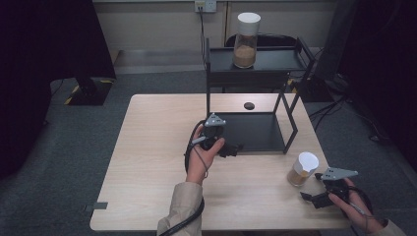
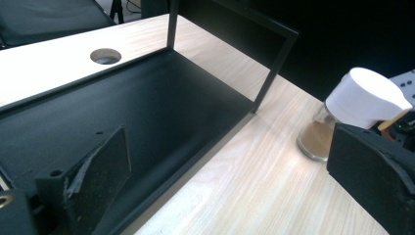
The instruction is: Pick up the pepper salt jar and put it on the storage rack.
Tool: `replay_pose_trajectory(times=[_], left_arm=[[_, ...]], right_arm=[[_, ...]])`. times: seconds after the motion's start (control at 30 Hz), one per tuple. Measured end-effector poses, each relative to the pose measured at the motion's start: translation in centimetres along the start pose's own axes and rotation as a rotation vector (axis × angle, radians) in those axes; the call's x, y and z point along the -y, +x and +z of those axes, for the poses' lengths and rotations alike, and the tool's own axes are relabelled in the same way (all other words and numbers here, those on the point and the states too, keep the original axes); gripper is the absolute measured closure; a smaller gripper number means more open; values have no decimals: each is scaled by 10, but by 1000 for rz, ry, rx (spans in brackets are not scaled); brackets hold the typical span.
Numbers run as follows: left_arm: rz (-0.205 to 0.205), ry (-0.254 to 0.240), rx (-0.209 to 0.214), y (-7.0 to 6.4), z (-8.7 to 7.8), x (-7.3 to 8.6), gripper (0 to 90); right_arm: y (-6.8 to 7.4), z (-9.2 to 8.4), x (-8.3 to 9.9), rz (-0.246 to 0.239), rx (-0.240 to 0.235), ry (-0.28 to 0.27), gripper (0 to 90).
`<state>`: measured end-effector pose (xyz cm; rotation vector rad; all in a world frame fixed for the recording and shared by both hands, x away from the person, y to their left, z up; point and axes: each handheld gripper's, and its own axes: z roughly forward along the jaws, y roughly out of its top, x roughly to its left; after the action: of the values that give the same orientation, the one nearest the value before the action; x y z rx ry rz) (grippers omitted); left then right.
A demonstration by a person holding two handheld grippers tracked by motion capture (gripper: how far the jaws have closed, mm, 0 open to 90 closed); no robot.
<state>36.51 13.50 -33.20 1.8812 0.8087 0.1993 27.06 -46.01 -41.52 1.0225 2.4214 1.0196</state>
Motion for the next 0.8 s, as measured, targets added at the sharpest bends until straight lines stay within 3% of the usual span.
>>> replay_pose_trajectory(times=[0.33,0.8], left_arm=[[7,6,-18,-3,-6,18,18],[-17,6,-26,-3,-15,49,21]], right_arm=[[0,0,0,1,0,0,0],[0,0,0,0,0,0,0]])
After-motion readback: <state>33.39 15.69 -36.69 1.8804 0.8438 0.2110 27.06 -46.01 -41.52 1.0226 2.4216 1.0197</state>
